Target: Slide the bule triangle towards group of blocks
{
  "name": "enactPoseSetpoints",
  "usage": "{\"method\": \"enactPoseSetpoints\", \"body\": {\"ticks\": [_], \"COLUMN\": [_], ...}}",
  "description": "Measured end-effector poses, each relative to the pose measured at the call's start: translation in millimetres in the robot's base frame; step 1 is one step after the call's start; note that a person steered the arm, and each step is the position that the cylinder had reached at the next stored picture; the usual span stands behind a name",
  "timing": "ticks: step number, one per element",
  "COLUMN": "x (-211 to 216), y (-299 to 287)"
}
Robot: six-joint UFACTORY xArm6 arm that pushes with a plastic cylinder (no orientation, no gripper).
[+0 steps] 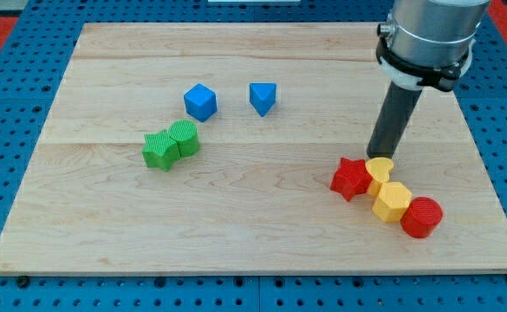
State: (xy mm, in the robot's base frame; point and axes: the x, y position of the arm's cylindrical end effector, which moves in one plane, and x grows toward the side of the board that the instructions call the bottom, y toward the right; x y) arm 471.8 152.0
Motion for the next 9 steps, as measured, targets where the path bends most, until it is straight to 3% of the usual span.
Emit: {"method": "enactPoseSetpoints", "body": {"ticks": [2, 3, 4, 5, 9], "x": [-75, -130, -148, -134, -98], "y": [-92, -93, -146, -180, -117]}}
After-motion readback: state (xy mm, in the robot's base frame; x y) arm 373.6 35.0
